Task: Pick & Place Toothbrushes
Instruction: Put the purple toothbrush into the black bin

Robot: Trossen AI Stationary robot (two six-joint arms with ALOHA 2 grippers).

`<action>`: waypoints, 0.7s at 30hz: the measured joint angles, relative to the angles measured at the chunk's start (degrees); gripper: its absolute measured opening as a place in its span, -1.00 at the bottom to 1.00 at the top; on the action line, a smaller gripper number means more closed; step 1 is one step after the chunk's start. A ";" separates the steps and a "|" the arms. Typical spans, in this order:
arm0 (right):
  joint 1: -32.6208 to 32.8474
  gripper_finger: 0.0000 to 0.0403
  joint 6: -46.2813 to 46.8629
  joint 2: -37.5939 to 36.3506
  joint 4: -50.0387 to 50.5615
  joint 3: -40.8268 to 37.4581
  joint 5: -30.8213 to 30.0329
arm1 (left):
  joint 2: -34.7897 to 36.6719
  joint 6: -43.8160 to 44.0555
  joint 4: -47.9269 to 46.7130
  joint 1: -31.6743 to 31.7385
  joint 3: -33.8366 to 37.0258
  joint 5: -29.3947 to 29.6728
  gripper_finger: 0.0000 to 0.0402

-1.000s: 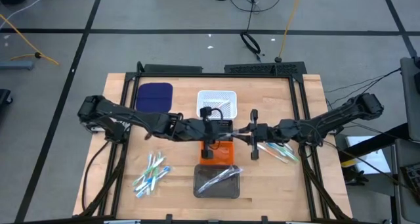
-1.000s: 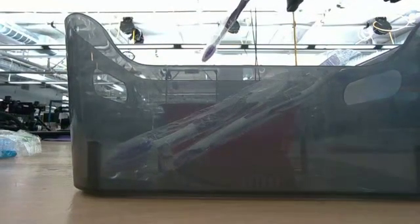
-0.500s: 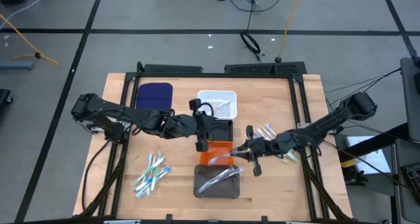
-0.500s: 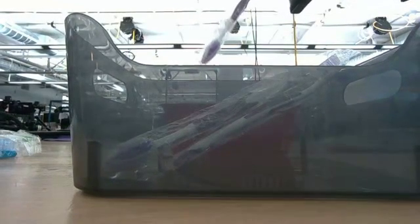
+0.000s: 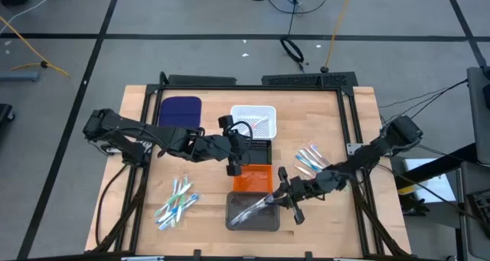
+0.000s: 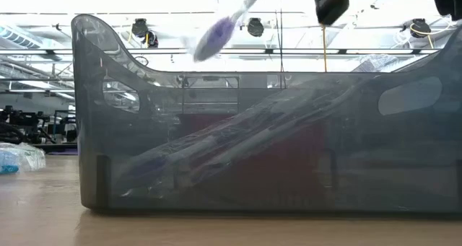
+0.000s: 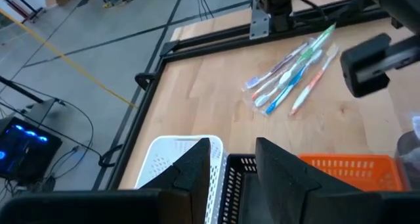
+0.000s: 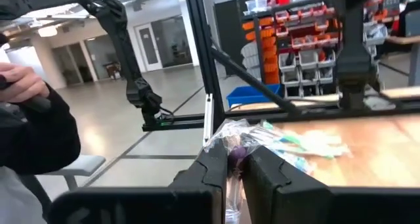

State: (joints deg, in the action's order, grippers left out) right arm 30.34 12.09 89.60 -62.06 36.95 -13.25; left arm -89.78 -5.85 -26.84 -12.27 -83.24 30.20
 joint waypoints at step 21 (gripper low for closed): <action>0.38 -0.92 5.23 10.85 -10.56 0.02 -0.03 | 0.00 2.87 -3.92 0.00 0.02 1.50 -0.38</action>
State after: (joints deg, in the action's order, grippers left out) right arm 30.72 17.32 100.44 -72.62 36.97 -13.28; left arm -89.78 -2.98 -30.76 -12.27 -83.22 31.69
